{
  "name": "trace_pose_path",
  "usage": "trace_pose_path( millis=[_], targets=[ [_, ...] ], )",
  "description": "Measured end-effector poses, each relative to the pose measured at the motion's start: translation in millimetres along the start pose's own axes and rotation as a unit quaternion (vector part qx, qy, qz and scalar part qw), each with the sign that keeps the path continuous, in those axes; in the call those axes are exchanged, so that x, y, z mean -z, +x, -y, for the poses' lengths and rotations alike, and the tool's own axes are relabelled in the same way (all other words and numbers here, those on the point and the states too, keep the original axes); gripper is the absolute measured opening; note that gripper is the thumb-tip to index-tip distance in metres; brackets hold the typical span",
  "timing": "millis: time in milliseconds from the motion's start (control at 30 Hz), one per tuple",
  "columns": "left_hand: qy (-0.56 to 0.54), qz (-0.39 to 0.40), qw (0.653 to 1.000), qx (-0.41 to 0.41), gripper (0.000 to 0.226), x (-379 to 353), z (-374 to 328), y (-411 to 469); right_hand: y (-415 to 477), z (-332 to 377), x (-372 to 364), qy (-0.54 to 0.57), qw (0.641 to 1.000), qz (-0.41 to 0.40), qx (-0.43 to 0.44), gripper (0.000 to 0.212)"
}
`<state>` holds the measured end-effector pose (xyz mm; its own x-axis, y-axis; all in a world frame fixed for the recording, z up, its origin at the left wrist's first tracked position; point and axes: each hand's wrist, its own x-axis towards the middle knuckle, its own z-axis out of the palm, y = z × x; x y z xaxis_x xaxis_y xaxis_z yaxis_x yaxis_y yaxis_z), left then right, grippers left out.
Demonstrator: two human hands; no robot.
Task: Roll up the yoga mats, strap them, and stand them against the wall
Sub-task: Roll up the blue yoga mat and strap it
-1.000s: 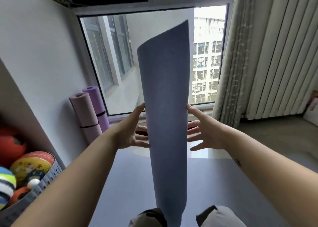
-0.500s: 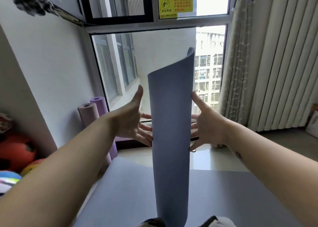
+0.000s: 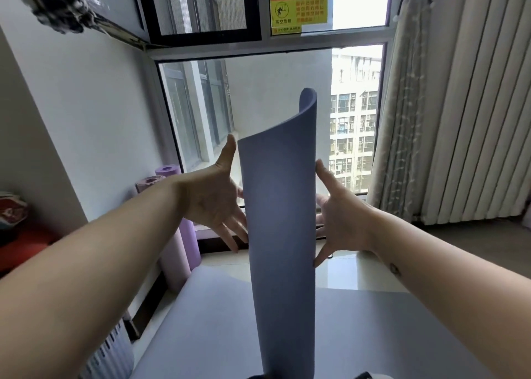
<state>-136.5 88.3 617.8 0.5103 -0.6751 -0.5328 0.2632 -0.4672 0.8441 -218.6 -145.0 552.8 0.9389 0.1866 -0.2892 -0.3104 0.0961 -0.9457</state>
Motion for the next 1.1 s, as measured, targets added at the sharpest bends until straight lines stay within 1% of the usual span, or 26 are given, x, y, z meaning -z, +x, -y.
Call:
trace_pose_path(
  millis=[100, 267, 333, 533, 600, 633, 700, 733, 800, 833, 867, 900, 933, 1000, 1033, 1100],
  targets=[
    [0.030, 0.015, 0.999, 0.010, 0.132, 6, -5, -3, 5, 1, -1, -0.011, 1.000, 0.015, -0.008, 0.108],
    [0.062, 0.031, 0.998, 0.012, 0.109, 7, -12, -10, 11, 3, -6, -0.026, 0.999, 0.029, -0.012, 0.112],
    [0.056, 0.022, 0.998, 0.008, 0.101, 6, -11, -10, 13, 2, -7, -0.024, 0.999, 0.028, -0.007, 0.111],
    [-0.026, 0.000, 1.000, -0.011, 0.104, 0, 1, -9, 14, -8, -2, -0.007, 1.000, 0.030, -0.002, 0.109],
    [-0.038, 0.001, 0.999, -0.013, 0.100, -6, 1, -13, 15, -9, -3, -0.002, 1.000, 0.025, -0.006, 0.108],
    [-0.034, -0.007, 0.999, -0.015, 0.095, -9, -1, -17, 16, -9, -7, 0.001, 1.000, 0.015, -0.011, 0.108],
    [-0.019, -0.047, 0.998, -0.024, 0.079, -14, -5, -21, 15, -6, -16, 0.003, 0.999, -0.027, -0.022, 0.106],
    [-0.015, -0.072, 0.997, -0.033, 0.071, -16, -6, -21, 15, -3, -20, 0.002, 0.998, -0.051, -0.023, 0.102],
    [-0.022, -0.108, 0.993, -0.054, 0.060, -18, -7, -18, 13, 3, -28, -0.010, 0.996, -0.087, -0.010, 0.085],
    [-0.029, -0.117, 0.991, -0.059, 0.058, -19, -7, -17, 11, 5, -32, -0.017, 0.995, -0.099, -0.002, 0.080],
    [-0.039, -0.121, 0.990, -0.061, 0.058, -19, -7, -16, 11, 5, -32, -0.019, 0.994, -0.108, 0.003, 0.080],
    [-0.051, -0.122, 0.989, -0.059, 0.058, -18, -6, -15, 11, 5, -31, -0.015, 0.994, -0.111, 0.005, 0.083],
    [-0.065, -0.121, 0.989, -0.054, 0.060, -18, -5, -15, 10, 6, -29, -0.005, 0.994, -0.107, 0.005, 0.092],
    [-0.089, -0.120, 0.988, -0.043, 0.065, -15, -3, -15, 7, 7, -24, 0.013, 0.997, -0.076, 0.008, 0.116],
    [-0.100, -0.119, 0.987, -0.039, 0.068, -14, -2, -16, 3, 10, -24, 0.016, 0.999, -0.050, 0.011, 0.121],
    [-0.105, -0.110, 0.988, -0.029, 0.074, -13, -1, -17, -2, 15, -28, 0.004, 1.000, -0.012, 0.017, 0.119]
  ],
)
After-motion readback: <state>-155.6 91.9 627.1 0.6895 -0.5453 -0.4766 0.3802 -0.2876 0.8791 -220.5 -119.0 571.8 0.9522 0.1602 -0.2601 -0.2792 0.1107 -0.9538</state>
